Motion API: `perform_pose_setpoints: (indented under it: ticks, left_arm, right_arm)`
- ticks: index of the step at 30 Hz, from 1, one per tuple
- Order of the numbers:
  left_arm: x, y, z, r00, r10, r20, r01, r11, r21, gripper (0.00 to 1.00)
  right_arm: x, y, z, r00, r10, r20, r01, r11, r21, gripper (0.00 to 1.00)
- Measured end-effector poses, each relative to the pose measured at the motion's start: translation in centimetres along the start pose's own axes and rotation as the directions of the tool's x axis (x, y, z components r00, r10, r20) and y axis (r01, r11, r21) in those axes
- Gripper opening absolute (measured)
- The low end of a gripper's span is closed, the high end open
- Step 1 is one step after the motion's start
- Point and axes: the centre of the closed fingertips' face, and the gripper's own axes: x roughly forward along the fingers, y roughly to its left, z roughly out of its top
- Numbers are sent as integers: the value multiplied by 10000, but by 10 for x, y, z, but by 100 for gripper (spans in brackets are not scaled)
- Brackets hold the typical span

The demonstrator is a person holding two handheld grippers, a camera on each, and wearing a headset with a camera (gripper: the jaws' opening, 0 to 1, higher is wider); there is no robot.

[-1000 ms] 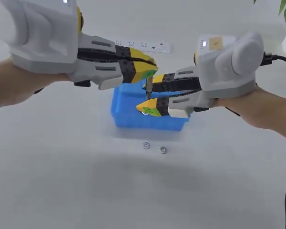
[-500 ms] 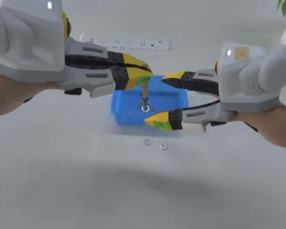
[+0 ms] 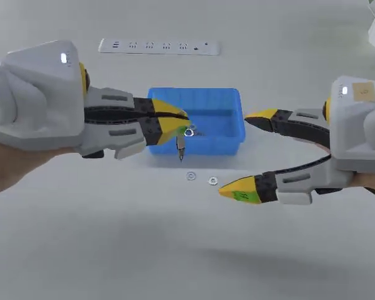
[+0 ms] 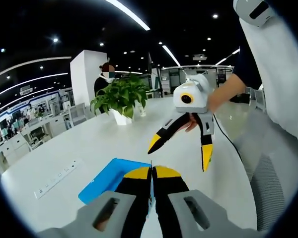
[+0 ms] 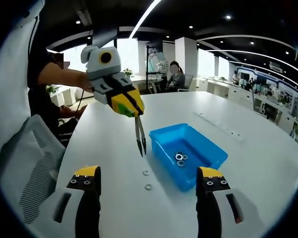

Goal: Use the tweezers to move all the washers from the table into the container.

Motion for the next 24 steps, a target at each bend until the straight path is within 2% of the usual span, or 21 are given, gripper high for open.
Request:
perform_pose_setpoints:
  ticks: [5, 9, 10, 12, 19, 21, 24]
  left_arm:
    - [1, -6, 0, 9998, 7, 198, -4, 9999, -152, 5]
    - [6, -12, -3, 9998, -140, 146, 141, 9999, -53, 5]
    - [8, -12, -5, 9999, -53, 129, 52, 9999, 98, 5]
    - [10, -13, -7, 9999, -76, 115, 76, 10000, -9, 5]
    - [14, -14, -12, 9997, -229, 21, 229, 9997, -46, 5]
    - [16, -14, -15, 9998, -174, -55, 173, 9998, -126, 5]
    - [18, -15, -12, 9998, -184, 104, 187, 9996, -230, 5]
  right_arm:
    - [-9, 3, -15, 9998, -94, -184, 101, 9992, 387, 85]
    - [-11, 6, -16, 9999, -131, -99, 136, 9982, 585, 91]
    - [-11, 7, -15, 9999, -103, -96, 109, 9980, 616, 92]
    - [-12, 9, -13, 10000, -64, -47, 67, 9979, 647, 94]
    - [-13, 14, -9, 9990, 22, 455, -76, 9928, 1196, 93]
    - [-13, 14, -13, 9991, 15, 427, -74, 9905, 1371, 93]
    - [-14, 17, -21, 9996, 97, 264, -135, 9893, 1456, 94]
